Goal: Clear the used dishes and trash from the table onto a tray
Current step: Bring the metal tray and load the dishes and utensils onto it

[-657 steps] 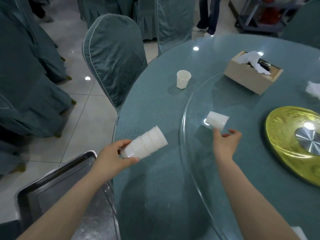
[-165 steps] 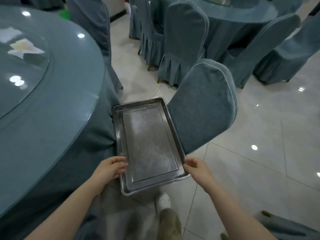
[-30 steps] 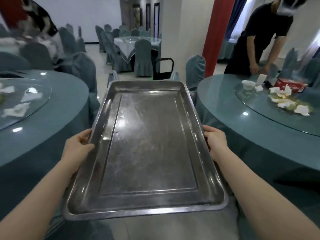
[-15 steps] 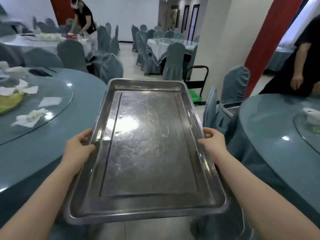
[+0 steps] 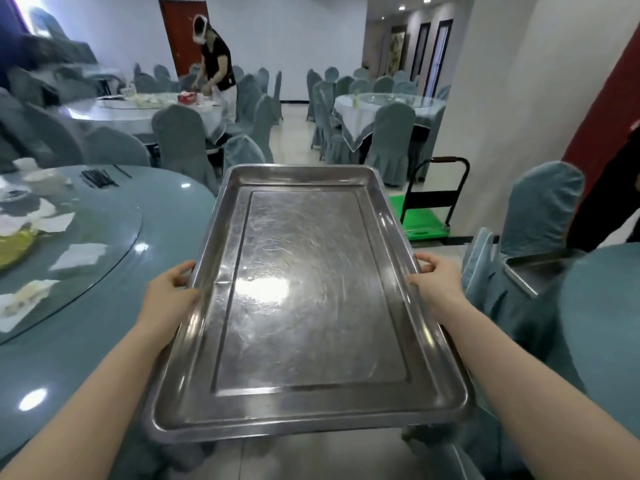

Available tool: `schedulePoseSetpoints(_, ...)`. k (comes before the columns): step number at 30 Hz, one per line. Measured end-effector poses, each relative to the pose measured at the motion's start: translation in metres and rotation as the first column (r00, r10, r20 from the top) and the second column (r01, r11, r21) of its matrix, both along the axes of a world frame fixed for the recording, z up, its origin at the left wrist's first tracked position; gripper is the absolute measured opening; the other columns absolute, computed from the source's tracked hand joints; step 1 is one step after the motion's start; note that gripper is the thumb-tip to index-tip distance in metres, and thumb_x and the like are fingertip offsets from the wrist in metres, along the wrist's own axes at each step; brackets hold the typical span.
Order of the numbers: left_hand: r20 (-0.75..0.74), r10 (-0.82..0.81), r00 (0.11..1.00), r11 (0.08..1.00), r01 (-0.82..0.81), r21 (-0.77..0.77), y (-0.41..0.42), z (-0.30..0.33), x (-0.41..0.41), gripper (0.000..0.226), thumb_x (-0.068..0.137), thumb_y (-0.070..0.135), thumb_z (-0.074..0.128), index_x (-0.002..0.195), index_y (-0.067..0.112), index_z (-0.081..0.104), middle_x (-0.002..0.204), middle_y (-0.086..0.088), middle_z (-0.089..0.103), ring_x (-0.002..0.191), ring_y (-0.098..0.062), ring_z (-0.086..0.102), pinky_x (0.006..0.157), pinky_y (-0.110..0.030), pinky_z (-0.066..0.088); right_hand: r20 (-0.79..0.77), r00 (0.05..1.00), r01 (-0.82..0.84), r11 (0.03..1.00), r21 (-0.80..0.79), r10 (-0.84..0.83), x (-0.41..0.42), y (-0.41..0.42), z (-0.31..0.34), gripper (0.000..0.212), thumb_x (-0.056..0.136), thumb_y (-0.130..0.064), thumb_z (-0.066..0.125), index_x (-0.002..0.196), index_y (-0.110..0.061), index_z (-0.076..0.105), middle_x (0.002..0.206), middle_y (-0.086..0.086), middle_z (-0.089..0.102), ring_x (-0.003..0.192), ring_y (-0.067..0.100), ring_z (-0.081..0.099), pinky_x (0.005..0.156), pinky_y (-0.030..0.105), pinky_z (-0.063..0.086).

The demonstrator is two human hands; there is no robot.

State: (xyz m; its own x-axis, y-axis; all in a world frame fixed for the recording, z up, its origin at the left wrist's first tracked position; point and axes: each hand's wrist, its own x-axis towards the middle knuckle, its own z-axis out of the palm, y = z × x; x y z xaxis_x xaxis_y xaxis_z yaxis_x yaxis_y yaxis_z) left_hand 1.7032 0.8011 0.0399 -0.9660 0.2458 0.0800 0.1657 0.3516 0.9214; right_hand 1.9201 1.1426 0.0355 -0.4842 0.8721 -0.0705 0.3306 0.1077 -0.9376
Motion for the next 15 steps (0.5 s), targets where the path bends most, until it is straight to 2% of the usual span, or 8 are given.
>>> schedulePoseSetpoints(4, -0.013, 0.037, 0.999, 0.999, -0.038, -0.021, 0.048, 0.003, -0.044, 0.061, 0.076, -0.016, 0.055, 0.127, 0.016, 0.058, 0.088, -0.009, 0.061, 0.058, -0.004, 0.054, 0.045, -0.006, 0.04, -0.016, 1.0, -0.018, 0.999, 0.037, 0.018, -0.057, 0.056, -0.002, 0.057, 0.074, 0.007, 0.071, 0.123, -0.02, 0.061, 0.07, -0.003, 0.062, 0.053, 0.009, 0.06, 0.053, 0.024, 0.048)
schedulePoseSetpoints(6, -0.006, 0.032, 0.999, 0.999, -0.032, -0.032, 0.074, 0.004, -0.075, 0.061, 0.075, -0.014, 0.057, 0.129, 0.014, 0.058, 0.094, -0.015, 0.061, 0.061, -0.011, 0.052, 0.047, -0.01, 0.041, -0.032, 0.999, -0.01, 1.0, 0.022, 0.011, -0.086, 0.086, -0.007, 0.055, 0.072, 0.005, 0.071, 0.119, -0.021, 0.063, 0.07, -0.004, 0.063, 0.05, 0.005, 0.061, 0.05, 0.021, 0.046)
schedulePoseSetpoints(8, -0.017, 0.026, 1.0, 0.999, -0.027, -0.031, 0.106, 0.003, -0.108, 0.063, 0.074, -0.014, 0.058, 0.129, 0.015, 0.058, 0.096, -0.01, 0.063, 0.067, -0.013, 0.053, 0.051, -0.011, 0.042, -0.047, 0.999, -0.002, 1.0, 0.0, 0.002, -0.116, 0.118, -0.014, 0.056, 0.071, 0.006, 0.071, 0.12, -0.019, 0.063, 0.078, 0.0, 0.066, 0.06, 0.012, 0.065, 0.058, 0.026, 0.052)
schedulePoseSetpoints(10, -0.022, 0.018, 1.0, 1.0, -0.019, -0.011, 0.14, 0.002, -0.139, 0.064, 0.073, -0.015, 0.058, 0.128, 0.018, 0.059, 0.09, -0.001, 0.065, 0.065, -0.009, 0.054, 0.049, -0.007, 0.042, -0.059, 0.998, 0.001, 1.0, -0.002, -0.001, -0.147, 0.152, -0.019, 0.057, 0.071, 0.006, 0.071, 0.122, -0.018, 0.062, 0.083, 0.001, 0.065, 0.066, 0.015, 0.064, 0.066, 0.03, 0.054)
schedulePoseSetpoints(13, -0.025, -0.026, 0.999, 1.0, 0.026, 0.011, 0.193, 0.001, -0.194, 0.064, 0.073, -0.017, 0.057, 0.127, 0.018, 0.06, 0.084, 0.008, 0.064, 0.063, -0.002, 0.055, 0.047, -0.003, 0.041, -0.084, 0.996, 0.019, 1.0, -0.01, -0.02, -0.195, 0.202, -0.018, 0.058, 0.07, 0.008, 0.072, 0.122, -0.016, 0.062, 0.079, -0.007, 0.061, 0.067, 0.013, 0.061, 0.067, 0.028, 0.05)
schedulePoseSetpoints(15, -0.016, -0.044, 0.999, 0.999, 0.044, 0.006, 0.228, 0.001, -0.235, 0.064, 0.074, -0.016, 0.057, 0.128, 0.019, 0.058, 0.091, 0.005, 0.066, 0.068, 0.0, 0.056, 0.05, -0.003, 0.042, -0.1, 0.994, 0.037, 0.999, -0.013, -0.038, -0.23, 0.233, -0.015, 0.059, 0.07, 0.01, 0.071, 0.123, -0.015, 0.062, 0.078, -0.012, 0.053, 0.069, 0.011, 0.058, 0.069, 0.028, 0.048)
